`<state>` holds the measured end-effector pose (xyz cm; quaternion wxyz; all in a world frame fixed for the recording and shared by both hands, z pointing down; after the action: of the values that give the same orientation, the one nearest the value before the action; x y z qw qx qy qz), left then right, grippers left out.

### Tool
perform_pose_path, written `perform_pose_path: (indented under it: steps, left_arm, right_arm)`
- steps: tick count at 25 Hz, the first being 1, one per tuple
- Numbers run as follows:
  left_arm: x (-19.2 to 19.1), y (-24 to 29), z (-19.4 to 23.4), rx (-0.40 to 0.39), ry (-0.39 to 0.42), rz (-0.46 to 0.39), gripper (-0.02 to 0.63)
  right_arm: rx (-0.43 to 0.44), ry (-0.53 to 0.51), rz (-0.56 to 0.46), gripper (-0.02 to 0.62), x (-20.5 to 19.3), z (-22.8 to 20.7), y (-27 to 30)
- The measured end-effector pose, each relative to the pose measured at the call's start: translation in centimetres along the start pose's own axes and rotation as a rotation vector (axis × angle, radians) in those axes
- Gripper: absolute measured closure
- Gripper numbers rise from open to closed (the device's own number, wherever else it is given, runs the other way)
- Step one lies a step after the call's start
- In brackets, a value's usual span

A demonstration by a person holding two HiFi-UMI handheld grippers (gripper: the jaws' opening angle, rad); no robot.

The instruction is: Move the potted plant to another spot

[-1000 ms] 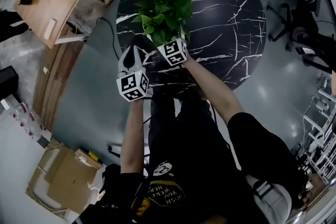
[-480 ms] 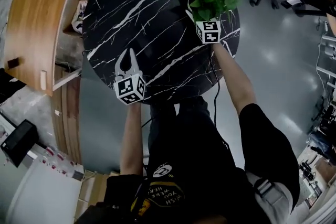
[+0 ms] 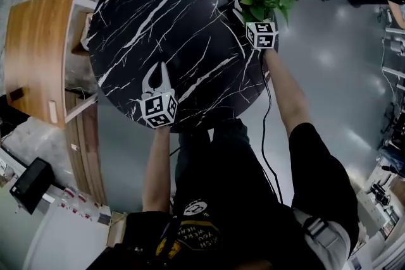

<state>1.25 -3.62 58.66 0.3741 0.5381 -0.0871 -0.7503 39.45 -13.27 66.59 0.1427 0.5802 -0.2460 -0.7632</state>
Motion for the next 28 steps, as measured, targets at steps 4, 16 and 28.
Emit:
perform_pose_path:
  steps: [4, 16, 28]
  left_arm:
    - [-0.2, -0.1, -0.4, -0.005, 0.003, 0.003, 0.602]
    - [0.8, -2.9, -4.4, -0.077, 0.004, -0.004, 0.601]
    - [3.4, -9.1, -17.8, -0.413, 0.163, 0.021, 0.601]
  right_arm:
    - [0.007, -0.035, 0.037, 0.121, -0.4, 0.5, 0.0]
    - [0.009, 0.168, 0.071, 0.523, -2.9, 6.5, -13.0]
    - [-0.052, 0.236, -0.108, 0.594, 9.7, 14.9, -30.2]
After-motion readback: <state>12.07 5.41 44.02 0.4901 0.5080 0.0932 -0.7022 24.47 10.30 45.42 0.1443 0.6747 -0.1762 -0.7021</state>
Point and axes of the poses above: the fingertips, and each gripper's own axes: y forward along the fingers, z to its left, x out of its top, the point moved 4 cm from there along -y, backward along the fingers, and after that the axes turned 12 degrees about -y, right-handed, at the moved point
